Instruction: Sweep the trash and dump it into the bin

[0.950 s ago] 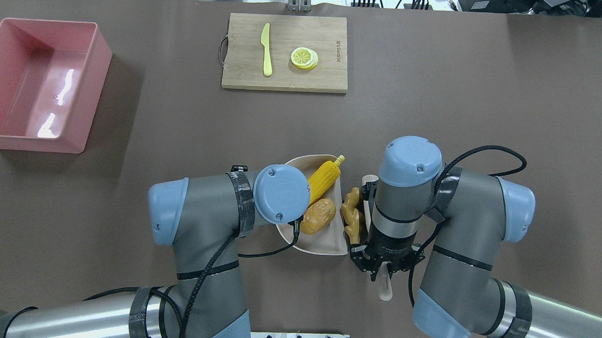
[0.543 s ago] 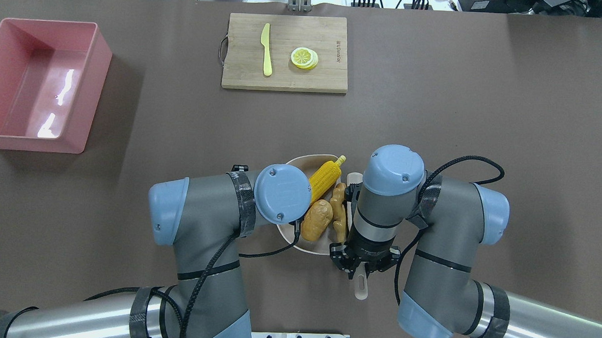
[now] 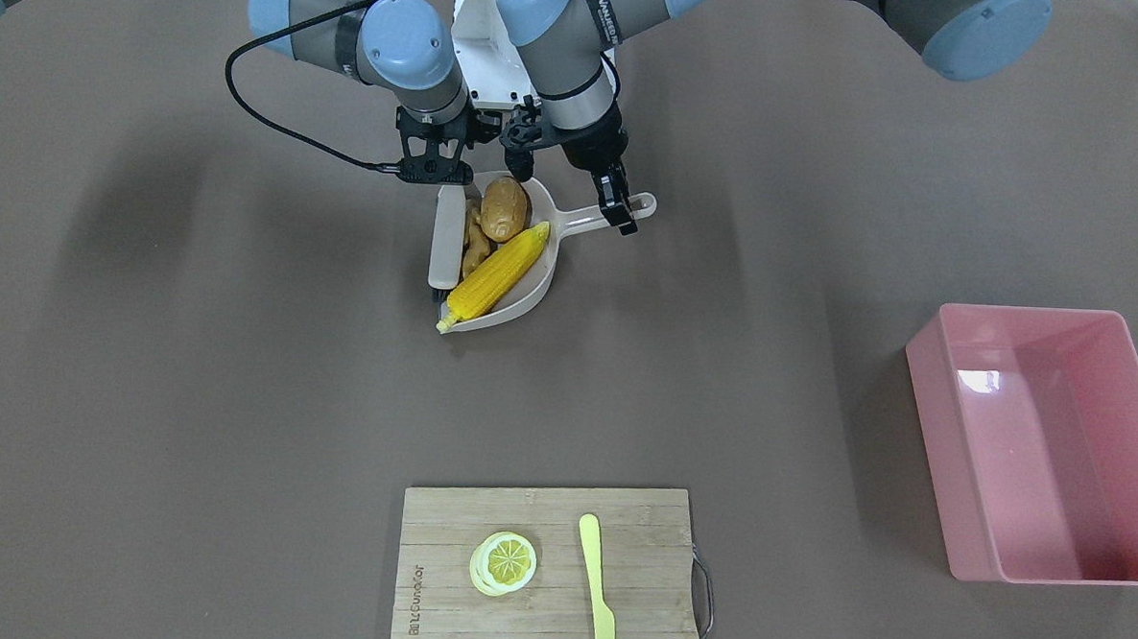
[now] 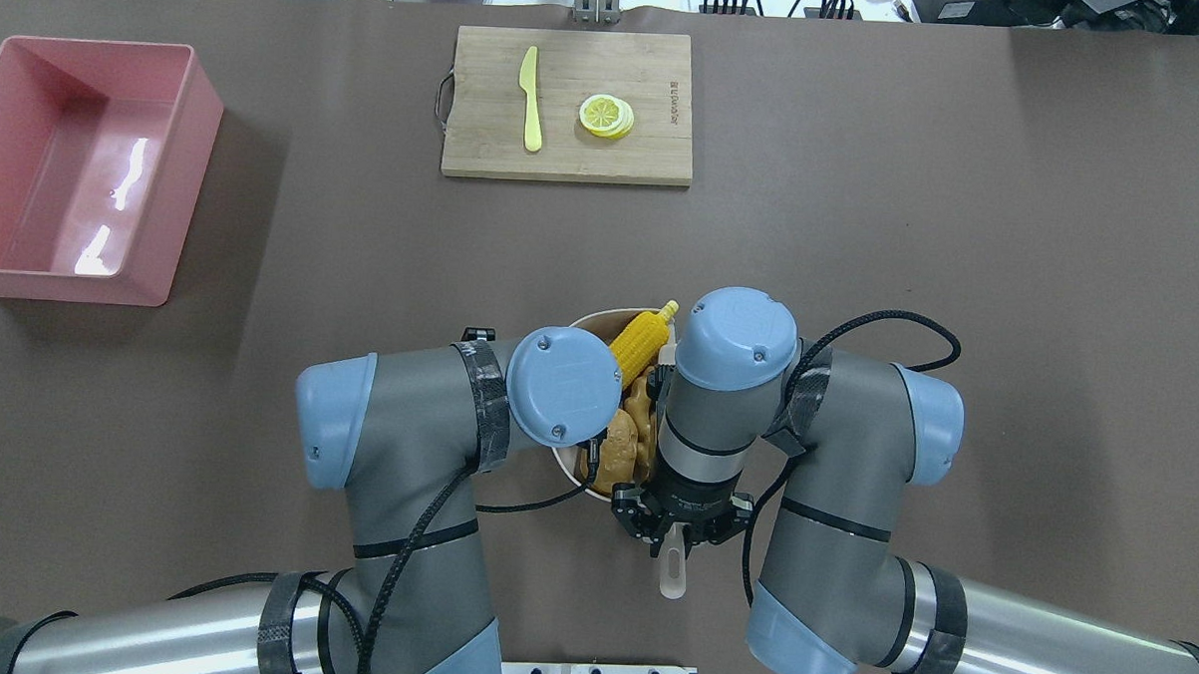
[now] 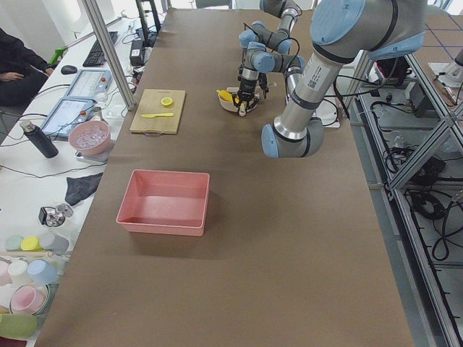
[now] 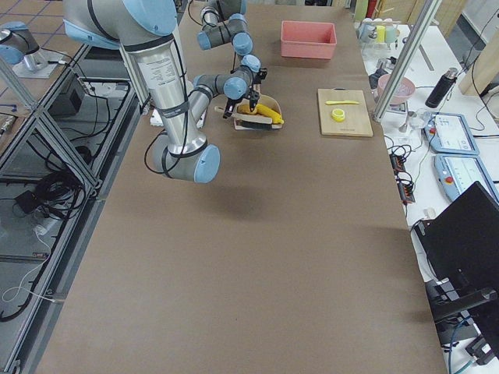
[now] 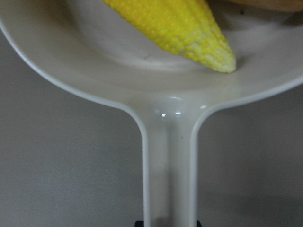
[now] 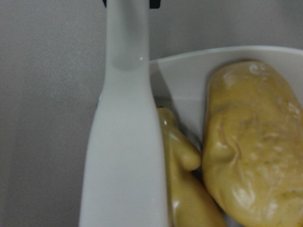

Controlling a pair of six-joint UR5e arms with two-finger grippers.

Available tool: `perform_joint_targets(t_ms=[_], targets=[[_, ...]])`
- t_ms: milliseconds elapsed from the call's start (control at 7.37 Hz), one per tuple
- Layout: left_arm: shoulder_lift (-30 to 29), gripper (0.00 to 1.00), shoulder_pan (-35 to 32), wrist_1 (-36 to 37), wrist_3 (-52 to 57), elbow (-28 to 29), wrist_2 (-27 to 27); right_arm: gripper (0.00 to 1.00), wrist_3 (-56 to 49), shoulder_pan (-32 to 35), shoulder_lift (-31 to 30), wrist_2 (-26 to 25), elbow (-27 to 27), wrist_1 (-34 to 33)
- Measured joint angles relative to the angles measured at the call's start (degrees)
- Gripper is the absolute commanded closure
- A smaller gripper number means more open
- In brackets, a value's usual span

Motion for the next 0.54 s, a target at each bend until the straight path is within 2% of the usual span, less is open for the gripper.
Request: perform_joint_targets(t_ms=[543], targets=[[0.91,1.00,0.02,-4.81,-0.80,0.05,-0.35,1.00,0.26,0.33,0.11,0.06,0.56,0.00]])
